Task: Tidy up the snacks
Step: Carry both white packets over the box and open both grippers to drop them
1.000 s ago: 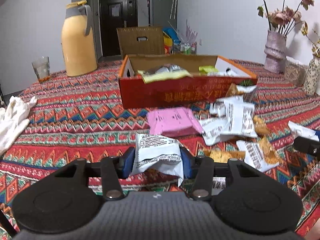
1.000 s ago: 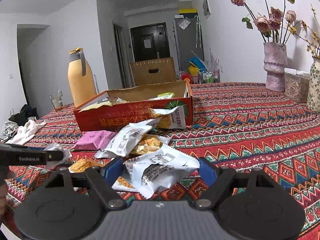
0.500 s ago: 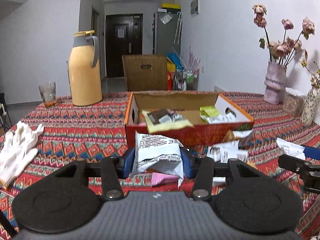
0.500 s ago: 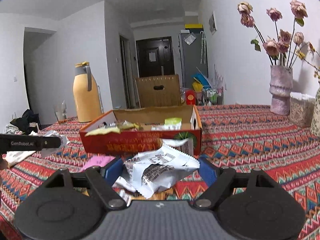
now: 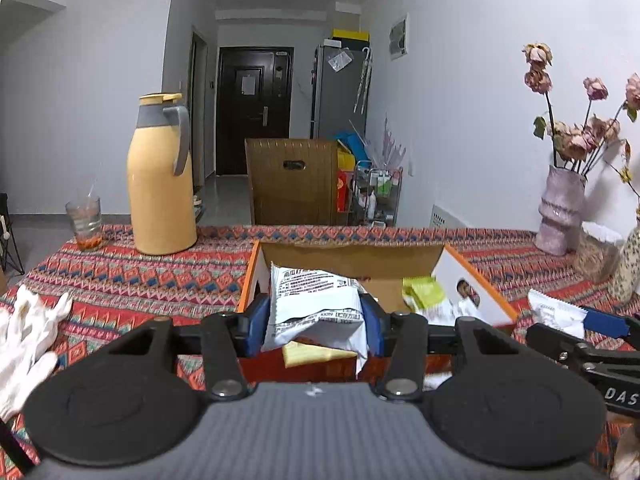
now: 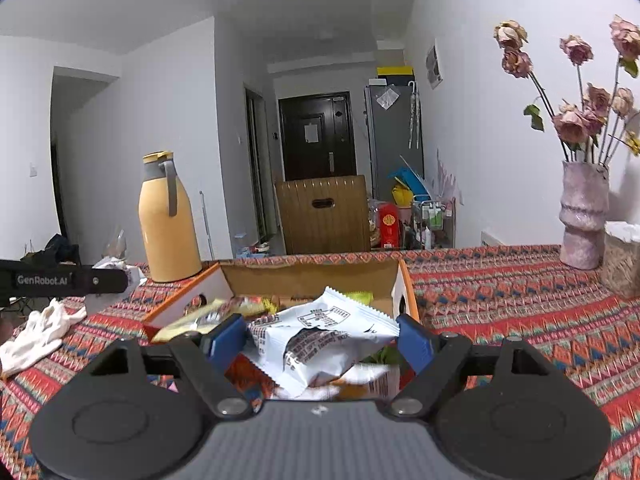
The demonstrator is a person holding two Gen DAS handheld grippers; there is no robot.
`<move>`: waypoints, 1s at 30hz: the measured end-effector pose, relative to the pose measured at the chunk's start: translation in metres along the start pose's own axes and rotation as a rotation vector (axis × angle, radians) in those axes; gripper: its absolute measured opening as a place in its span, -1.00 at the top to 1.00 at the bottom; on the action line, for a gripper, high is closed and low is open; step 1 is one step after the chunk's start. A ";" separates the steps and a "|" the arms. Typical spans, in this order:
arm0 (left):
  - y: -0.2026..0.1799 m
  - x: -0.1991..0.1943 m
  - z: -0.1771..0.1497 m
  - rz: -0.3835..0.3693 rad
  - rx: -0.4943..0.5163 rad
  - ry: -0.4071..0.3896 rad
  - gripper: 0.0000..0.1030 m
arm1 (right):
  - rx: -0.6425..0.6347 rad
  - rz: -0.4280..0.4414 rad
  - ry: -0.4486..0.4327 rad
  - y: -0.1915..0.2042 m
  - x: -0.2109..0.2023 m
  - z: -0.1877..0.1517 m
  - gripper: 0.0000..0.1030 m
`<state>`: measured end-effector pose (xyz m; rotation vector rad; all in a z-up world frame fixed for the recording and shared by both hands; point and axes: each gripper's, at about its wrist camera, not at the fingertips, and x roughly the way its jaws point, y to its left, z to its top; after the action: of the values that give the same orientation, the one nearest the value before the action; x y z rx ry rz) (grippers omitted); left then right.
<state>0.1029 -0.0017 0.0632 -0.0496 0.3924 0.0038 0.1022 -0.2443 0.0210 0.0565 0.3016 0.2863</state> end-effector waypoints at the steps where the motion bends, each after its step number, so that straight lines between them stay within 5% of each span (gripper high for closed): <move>1: -0.001 0.004 0.004 0.000 -0.001 -0.004 0.06 | -0.002 0.001 -0.001 0.000 0.005 0.004 -0.57; 15: 0.000 0.073 0.044 0.014 -0.049 -0.010 0.06 | -0.027 0.000 -0.003 -0.001 0.086 0.050 -0.57; 30: 0.003 0.129 0.020 0.051 -0.065 0.046 0.06 | 0.011 -0.025 0.053 -0.014 0.145 0.024 -0.57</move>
<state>0.2292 0.0012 0.0322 -0.1042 0.4397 0.0659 0.2455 -0.2164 0.0016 0.0563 0.3560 0.2617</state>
